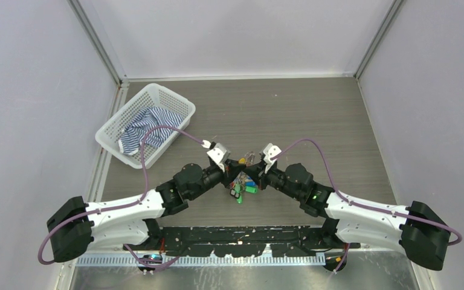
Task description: Remove the keys from the keyring
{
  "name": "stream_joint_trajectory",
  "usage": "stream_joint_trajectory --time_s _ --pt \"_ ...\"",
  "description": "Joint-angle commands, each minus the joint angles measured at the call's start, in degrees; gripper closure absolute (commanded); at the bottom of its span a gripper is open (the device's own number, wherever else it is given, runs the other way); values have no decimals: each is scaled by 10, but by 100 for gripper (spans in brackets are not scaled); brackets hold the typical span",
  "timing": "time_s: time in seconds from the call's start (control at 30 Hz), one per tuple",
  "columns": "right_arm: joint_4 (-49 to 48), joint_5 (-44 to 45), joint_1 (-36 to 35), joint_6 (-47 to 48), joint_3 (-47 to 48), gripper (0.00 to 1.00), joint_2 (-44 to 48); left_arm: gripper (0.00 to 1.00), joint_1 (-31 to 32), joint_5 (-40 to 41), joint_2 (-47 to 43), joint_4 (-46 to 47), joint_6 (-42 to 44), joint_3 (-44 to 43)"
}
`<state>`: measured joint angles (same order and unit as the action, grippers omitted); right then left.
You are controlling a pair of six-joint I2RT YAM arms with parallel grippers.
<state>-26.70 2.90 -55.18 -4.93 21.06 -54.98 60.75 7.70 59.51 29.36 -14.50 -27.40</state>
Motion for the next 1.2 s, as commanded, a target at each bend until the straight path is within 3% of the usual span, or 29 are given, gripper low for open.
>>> stream_joint_trajectory --time_s 0.0,0.13,0.4,0.57,0.9,1.17 --pt "-26 41 14 -6 34 99 12 99 12 -60 -4 75 -20 1" --pt "-28 35 14 0 33 99 12 100 12 -46 -2 87 -32 3" --pt "-19 15 13 17 37 99 16 100 12 71 -5 64 -58 4" --pt "0 32 13 18 47 99 13 100 12 65 -11 76 -57 11" --pt "2 45 14 27 39 99 29 99 12 150 -51 31 -59 19" --pt "-1 44 13 38 33 99 33 100 12 148 -47 36 -54 20"
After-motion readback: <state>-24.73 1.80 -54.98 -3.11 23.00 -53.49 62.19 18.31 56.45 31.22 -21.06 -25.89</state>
